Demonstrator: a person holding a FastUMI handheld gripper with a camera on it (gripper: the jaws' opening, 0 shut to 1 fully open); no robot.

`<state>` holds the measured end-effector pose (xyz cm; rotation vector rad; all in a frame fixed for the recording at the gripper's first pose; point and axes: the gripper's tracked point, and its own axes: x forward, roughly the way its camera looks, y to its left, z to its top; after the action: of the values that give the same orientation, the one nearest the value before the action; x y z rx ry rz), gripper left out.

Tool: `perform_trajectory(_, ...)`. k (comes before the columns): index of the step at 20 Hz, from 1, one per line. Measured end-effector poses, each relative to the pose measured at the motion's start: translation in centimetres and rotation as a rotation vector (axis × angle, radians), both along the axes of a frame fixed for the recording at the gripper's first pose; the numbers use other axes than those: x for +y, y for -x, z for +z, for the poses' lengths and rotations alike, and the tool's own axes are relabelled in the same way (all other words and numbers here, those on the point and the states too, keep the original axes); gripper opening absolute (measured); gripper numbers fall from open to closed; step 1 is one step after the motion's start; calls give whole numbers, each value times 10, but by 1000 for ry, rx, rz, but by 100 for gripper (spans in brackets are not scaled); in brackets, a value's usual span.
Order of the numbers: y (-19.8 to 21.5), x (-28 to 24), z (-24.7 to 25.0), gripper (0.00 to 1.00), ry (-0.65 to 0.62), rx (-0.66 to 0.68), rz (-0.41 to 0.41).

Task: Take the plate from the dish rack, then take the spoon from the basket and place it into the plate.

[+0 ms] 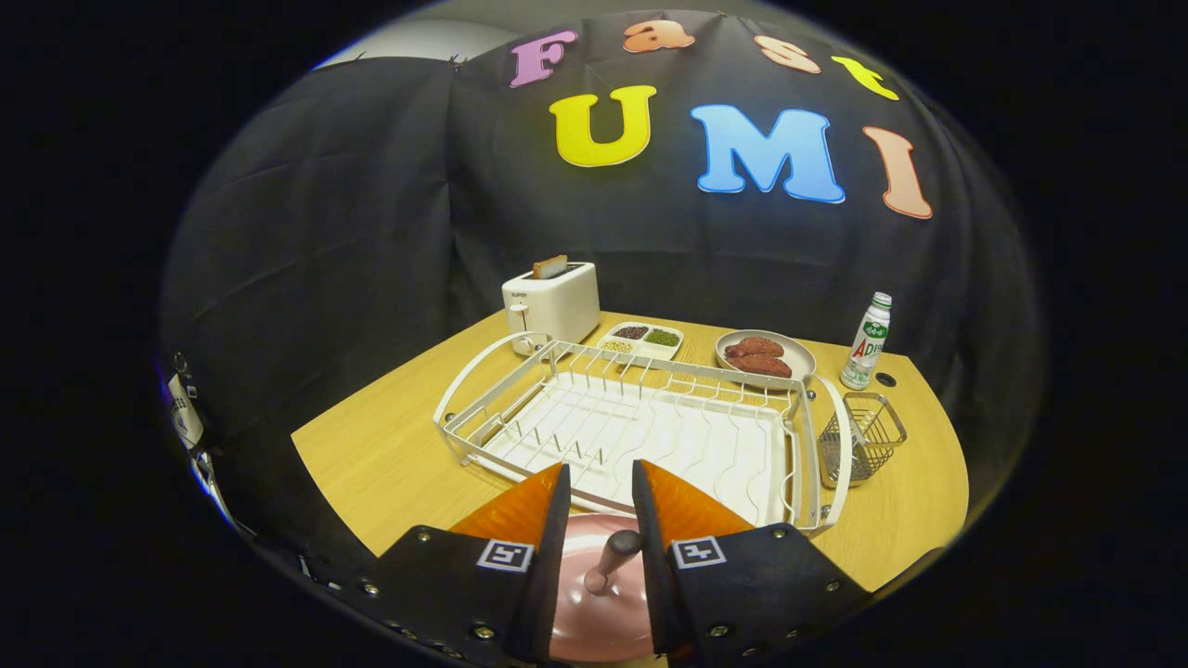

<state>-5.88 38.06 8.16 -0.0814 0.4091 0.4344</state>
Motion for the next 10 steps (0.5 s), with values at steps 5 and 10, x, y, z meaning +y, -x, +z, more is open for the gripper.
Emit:
perform_trajectory(5, -11, -8, 25, 40, -8, -52, -14)
perform_trajectory(10, -22, -26, 33, 40, -17, -70, -47)
